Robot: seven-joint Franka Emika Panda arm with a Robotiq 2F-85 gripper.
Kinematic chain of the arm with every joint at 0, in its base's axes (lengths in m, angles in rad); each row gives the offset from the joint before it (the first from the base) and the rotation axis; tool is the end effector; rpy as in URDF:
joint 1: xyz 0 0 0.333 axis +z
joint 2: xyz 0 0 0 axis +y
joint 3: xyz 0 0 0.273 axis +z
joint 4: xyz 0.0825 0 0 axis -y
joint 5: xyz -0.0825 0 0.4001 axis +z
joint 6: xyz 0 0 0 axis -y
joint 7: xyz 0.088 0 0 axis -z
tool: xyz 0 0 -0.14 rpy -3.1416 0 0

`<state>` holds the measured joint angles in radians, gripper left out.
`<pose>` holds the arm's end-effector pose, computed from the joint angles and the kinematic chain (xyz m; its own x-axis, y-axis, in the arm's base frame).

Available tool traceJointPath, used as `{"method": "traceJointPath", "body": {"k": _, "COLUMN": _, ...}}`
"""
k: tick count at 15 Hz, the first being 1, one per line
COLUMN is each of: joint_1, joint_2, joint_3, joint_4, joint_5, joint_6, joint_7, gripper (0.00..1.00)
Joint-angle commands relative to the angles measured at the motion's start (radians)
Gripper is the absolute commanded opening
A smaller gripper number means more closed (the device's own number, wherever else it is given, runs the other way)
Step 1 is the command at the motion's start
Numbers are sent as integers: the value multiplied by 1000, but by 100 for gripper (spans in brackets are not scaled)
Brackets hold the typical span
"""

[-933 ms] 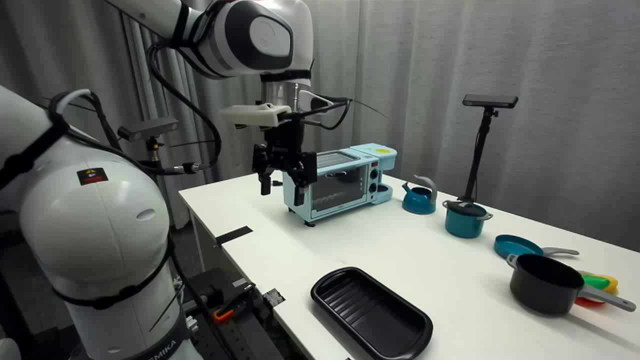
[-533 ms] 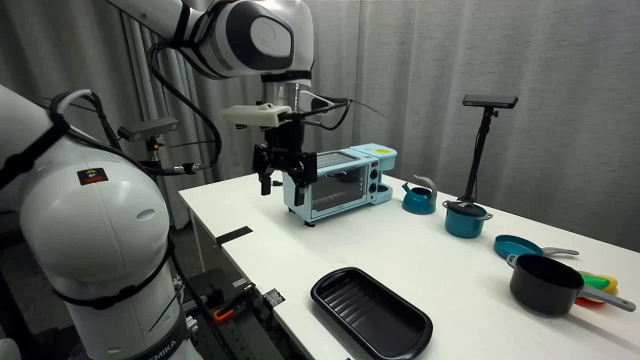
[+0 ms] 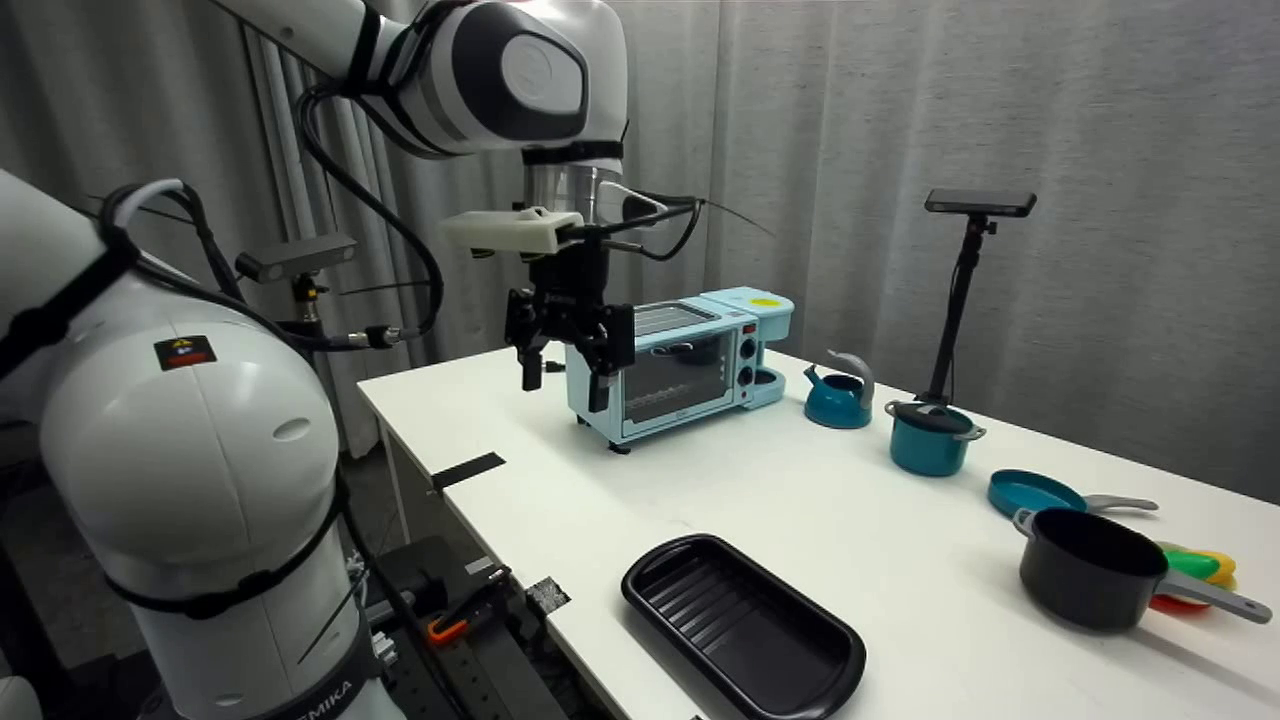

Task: Transfer the lid from the pot to the pan

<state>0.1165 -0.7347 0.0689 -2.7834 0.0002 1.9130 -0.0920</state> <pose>0.3349 0.0565 0.3291 0.9584 0.2489 -0.1400 0.2557 -0.9662 0.0333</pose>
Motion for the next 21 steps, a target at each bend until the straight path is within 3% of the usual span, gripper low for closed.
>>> {"method": "traceJointPath", "body": {"k": 1, "joint_1": 4, "joint_2": 0, "joint_3": -4, "joint_4": 1, "joint_5": -2, "joint_6": -2, "joint_7": 3, "gripper": 100}}
{"method": "traceJointPath", "body": {"k": 8, "joint_1": -12, "joint_2": 30, "joint_3": -20, "joint_4": 34, "joint_5": -8, "joint_6": 7, "joint_7": -5, "gripper": 100}}
{"method": "traceJointPath", "body": {"k": 21, "joint_1": -79, "joint_2": 291, "joint_3": -128, "joint_4": 304, "joint_5": 7, "joint_6": 20, "joint_7": -43, "gripper": 100}}
